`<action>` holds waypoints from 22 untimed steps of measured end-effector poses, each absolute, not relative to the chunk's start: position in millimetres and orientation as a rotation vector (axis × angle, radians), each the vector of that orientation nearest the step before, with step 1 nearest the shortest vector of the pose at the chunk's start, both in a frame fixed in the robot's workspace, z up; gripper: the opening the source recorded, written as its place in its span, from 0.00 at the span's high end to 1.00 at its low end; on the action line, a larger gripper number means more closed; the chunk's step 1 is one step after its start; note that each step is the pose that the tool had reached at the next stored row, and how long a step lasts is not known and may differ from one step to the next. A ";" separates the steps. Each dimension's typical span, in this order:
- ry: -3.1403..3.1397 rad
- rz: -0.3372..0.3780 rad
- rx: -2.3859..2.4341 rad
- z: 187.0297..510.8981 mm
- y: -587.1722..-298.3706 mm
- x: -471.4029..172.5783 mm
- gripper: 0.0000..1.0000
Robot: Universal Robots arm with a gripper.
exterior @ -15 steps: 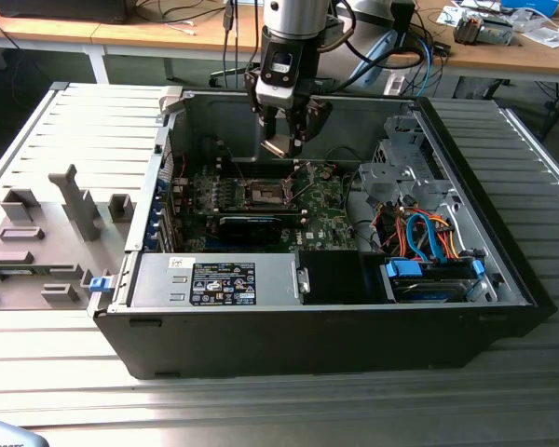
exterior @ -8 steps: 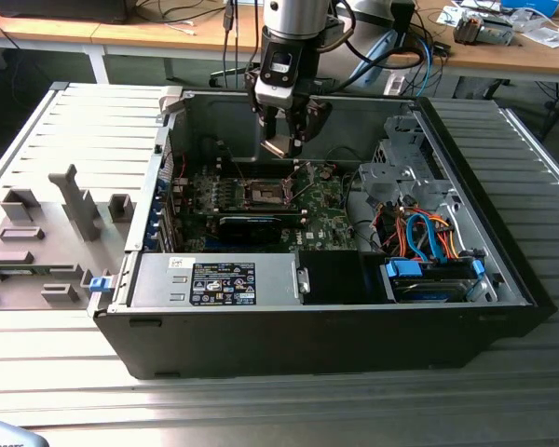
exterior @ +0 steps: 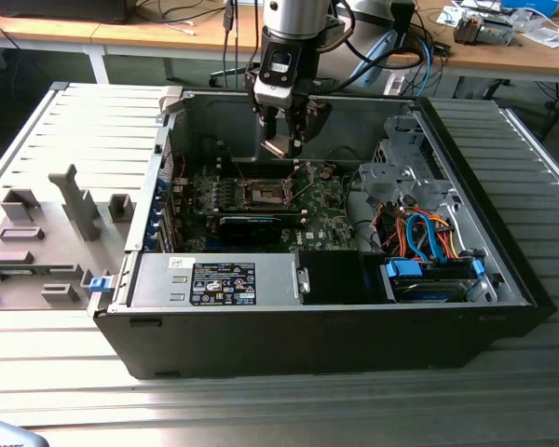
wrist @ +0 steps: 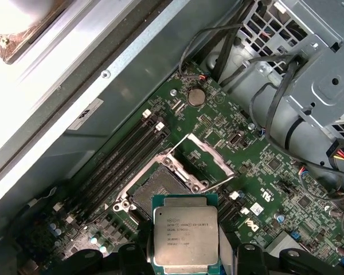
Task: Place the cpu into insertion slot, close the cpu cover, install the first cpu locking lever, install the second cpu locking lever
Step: 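Place the cpu into insertion slot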
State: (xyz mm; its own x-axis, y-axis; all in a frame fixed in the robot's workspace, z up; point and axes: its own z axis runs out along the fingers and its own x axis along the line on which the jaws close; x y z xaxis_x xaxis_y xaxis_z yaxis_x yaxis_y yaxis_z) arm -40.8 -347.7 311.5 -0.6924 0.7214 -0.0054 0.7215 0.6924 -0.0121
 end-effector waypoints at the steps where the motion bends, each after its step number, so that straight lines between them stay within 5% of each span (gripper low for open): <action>1: 2.889 -0.021 1.234 311.5 -347.7 -40.8 0.45; 22: 2.866 -0.026 1.283 311.3 -347.7 -40.8 0.45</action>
State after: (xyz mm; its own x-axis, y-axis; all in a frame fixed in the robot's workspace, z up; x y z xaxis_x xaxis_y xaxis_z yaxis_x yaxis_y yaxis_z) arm -40.8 -347.7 311.3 -0.6661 0.7458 -0.0082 0.7458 0.6660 -0.0147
